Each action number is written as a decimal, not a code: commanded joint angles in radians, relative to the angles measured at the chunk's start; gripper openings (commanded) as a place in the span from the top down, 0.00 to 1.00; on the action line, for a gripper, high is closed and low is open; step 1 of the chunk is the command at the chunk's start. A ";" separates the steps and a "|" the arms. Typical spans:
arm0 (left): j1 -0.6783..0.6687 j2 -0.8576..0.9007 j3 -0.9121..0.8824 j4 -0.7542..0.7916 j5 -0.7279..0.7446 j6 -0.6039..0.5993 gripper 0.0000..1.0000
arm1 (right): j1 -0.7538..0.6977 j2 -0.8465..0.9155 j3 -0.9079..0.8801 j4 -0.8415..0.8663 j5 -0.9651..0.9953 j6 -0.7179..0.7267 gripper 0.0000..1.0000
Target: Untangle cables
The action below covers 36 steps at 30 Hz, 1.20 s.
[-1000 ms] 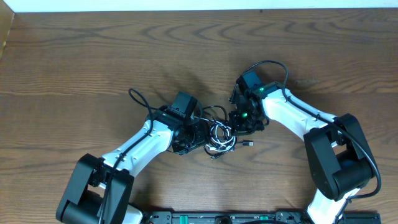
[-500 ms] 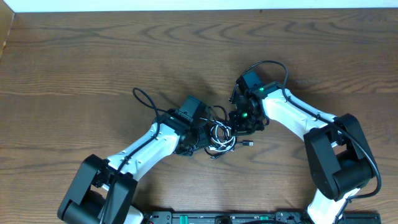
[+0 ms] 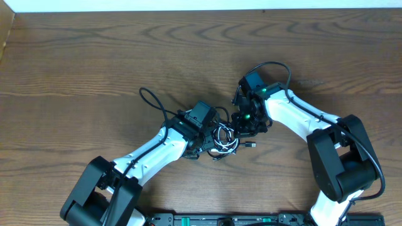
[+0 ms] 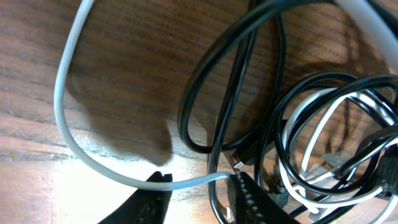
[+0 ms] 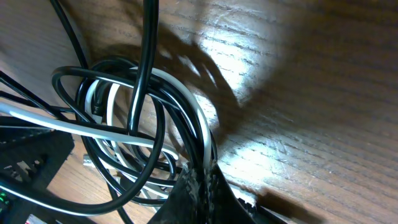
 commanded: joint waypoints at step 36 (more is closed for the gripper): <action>-0.002 0.021 -0.010 0.068 -0.152 -0.006 0.83 | 0.010 -0.003 -0.006 -0.020 -0.006 0.006 0.99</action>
